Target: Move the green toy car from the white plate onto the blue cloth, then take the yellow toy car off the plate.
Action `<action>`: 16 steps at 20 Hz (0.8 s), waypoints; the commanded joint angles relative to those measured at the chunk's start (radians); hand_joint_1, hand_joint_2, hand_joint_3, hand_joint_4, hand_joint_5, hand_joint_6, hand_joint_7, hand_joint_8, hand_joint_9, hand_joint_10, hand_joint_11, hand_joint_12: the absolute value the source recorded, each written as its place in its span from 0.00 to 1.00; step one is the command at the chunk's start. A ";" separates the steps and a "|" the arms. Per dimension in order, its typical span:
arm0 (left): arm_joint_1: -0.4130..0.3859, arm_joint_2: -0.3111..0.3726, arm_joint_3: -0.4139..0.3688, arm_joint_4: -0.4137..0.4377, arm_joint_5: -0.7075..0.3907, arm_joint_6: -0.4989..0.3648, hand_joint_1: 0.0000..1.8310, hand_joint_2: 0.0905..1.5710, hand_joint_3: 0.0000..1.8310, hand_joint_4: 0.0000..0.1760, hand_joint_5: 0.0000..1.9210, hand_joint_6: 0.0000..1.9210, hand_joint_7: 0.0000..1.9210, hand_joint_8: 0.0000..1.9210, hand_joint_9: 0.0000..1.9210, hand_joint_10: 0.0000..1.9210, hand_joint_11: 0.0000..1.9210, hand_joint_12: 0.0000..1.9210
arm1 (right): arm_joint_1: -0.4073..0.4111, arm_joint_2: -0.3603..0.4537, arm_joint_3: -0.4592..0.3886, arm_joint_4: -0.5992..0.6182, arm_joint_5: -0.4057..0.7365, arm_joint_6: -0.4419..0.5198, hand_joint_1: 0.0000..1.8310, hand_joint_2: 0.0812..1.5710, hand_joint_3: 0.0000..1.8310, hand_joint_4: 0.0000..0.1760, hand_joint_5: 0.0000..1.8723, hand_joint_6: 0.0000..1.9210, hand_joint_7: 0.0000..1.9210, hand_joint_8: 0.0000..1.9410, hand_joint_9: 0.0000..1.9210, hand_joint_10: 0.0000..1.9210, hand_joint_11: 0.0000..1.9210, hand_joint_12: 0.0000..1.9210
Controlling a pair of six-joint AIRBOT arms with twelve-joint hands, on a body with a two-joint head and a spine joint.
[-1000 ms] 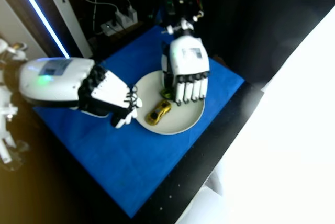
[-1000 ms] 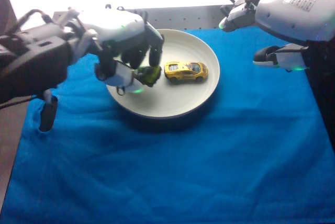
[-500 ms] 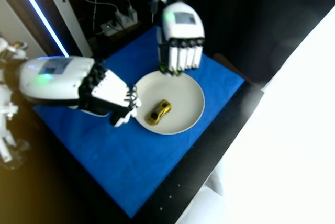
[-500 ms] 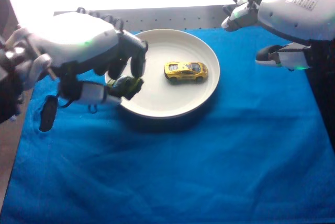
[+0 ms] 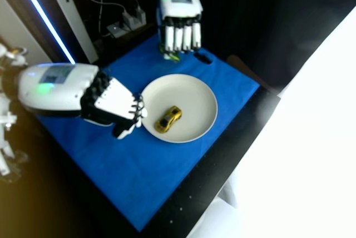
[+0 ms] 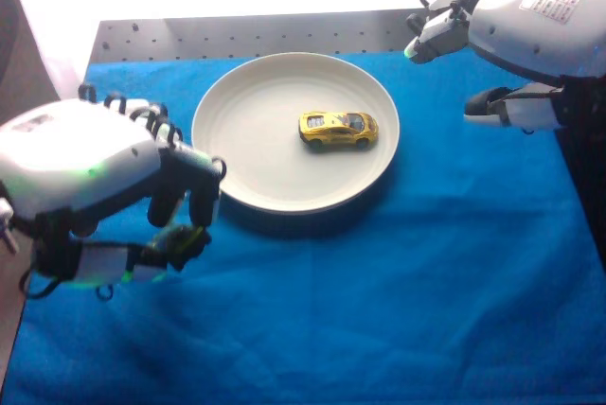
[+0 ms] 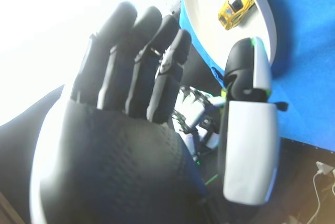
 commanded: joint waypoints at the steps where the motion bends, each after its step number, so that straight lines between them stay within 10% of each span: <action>1: 0.009 0.009 -0.008 -0.006 -0.119 -0.009 0.64 0.73 0.00 0.19 0.46 0.59 0.44 0.68 0.26 0.89 0.18 1.00 | 0.009 0.000 0.001 0.009 0.113 -0.008 0.61 0.62 0.00 0.00 0.44 0.00 0.37 0.34 0.30 0.63 0.22 0.89; 2: 0.031 0.011 -0.013 -0.007 -0.125 -0.025 0.65 0.72 0.00 0.00 0.48 0.53 0.47 0.66 0.32 0.79 0.25 0.92 | 0.009 -0.001 0.002 0.009 0.111 -0.008 0.60 0.62 0.00 0.00 0.44 0.00 0.37 0.34 0.30 0.64 0.22 0.91; 7: 0.121 0.011 -0.015 -0.029 -0.151 -0.110 0.65 0.73 0.00 0.00 0.45 0.57 0.47 0.66 0.33 0.71 0.25 0.85 | 0.009 -0.005 0.005 0.009 0.107 -0.008 0.59 0.62 0.00 0.00 0.46 0.01 0.38 0.37 0.33 0.66 0.26 0.92; 8: 0.127 0.010 -0.015 -0.038 -0.152 -0.110 0.64 0.74 0.00 0.17 0.43 0.61 0.44 0.67 0.30 0.70 0.22 0.85 | 0.009 -0.005 0.005 0.010 0.107 -0.008 0.58 0.62 0.00 0.00 0.46 0.01 0.38 0.37 0.33 0.66 0.27 0.92; 9: 0.132 0.009 -0.014 -0.046 -0.152 -0.110 0.52 0.74 0.00 0.97 0.43 0.63 0.33 0.39 0.23 0.55 0.12 0.80 | 0.009 -0.006 0.005 0.010 0.106 -0.008 0.57 0.62 0.00 0.00 0.45 0.00 0.37 0.38 0.32 0.67 0.26 0.92; 10: 0.134 0.008 -0.014 -0.050 -0.153 -0.110 0.47 0.67 0.00 0.81 0.34 0.40 0.31 0.29 0.22 0.46 0.09 0.76 | 0.009 -0.006 0.005 0.010 0.106 -0.008 0.57 0.62 0.00 0.00 0.45 0.00 0.36 0.41 0.32 0.68 0.27 0.91; 11: 0.138 0.004 -0.011 -0.057 -0.153 -0.110 0.47 0.67 0.00 0.81 0.34 0.40 0.31 0.29 0.22 0.46 0.09 0.76 | 0.009 -0.006 0.005 0.010 0.106 -0.008 0.57 0.62 0.00 0.00 0.45 0.00 0.36 0.41 0.32 0.68 0.27 0.91; 14: 0.146 -0.002 -0.004 -0.075 -0.159 -0.110 0.41 0.62 0.00 0.96 0.26 0.03 0.21 0.01 0.16 0.14 0.00 0.59 | 0.009 -0.007 0.005 0.011 0.106 -0.008 0.56 0.63 0.00 0.00 0.44 0.00 0.35 0.45 0.31 0.70 0.27 0.93; 16: 0.152 -0.001 -0.005 -0.085 -0.172 -0.110 0.39 0.59 0.00 1.00 0.22 0.00 0.15 0.00 0.12 0.12 0.00 0.55 | 0.009 -0.007 0.005 0.012 0.106 -0.008 0.57 0.63 0.00 0.00 0.45 0.00 0.35 0.43 0.31 0.68 0.26 0.92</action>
